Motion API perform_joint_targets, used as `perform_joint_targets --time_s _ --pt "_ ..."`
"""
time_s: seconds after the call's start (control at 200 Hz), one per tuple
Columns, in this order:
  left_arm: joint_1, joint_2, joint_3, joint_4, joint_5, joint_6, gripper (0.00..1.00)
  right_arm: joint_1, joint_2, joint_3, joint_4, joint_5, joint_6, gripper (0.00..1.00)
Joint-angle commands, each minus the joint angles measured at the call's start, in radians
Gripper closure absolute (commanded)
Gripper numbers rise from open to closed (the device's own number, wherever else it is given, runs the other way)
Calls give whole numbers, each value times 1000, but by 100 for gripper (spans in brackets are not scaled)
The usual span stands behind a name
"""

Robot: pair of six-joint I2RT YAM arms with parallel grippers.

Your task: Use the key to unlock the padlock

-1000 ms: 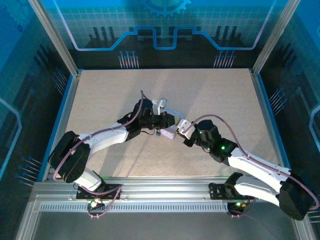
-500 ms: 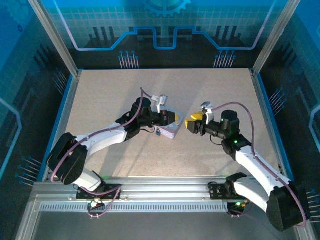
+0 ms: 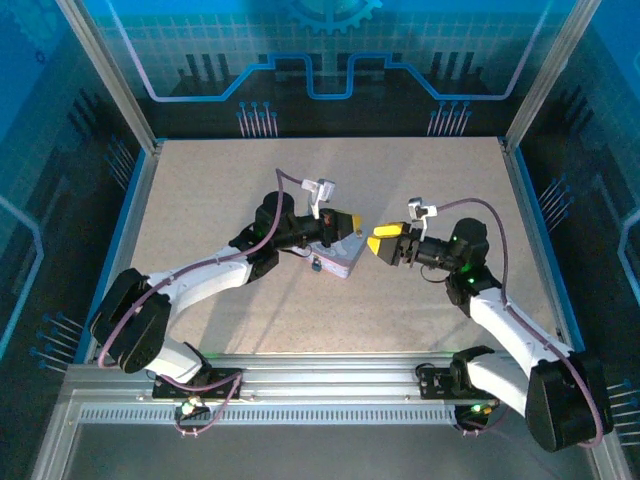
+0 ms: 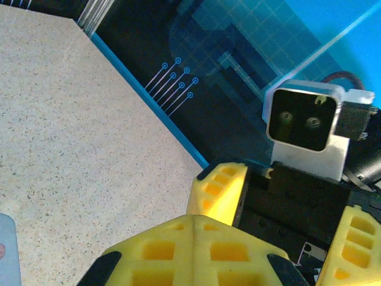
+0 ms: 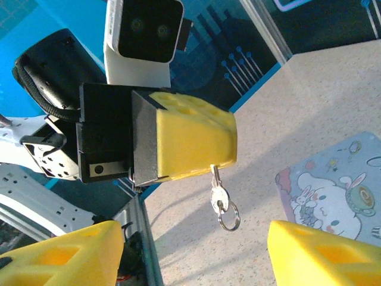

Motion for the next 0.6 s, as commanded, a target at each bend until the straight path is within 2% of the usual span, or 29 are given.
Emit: perform_joint_targets --time_s 0.0,0.595 --pt "-6 -19 27 55 37 17 100 -6 14 34 62 -55 48 35" --pt "-6 -22 8 73 36 14 100 71 115 95 54 -31 30 52"
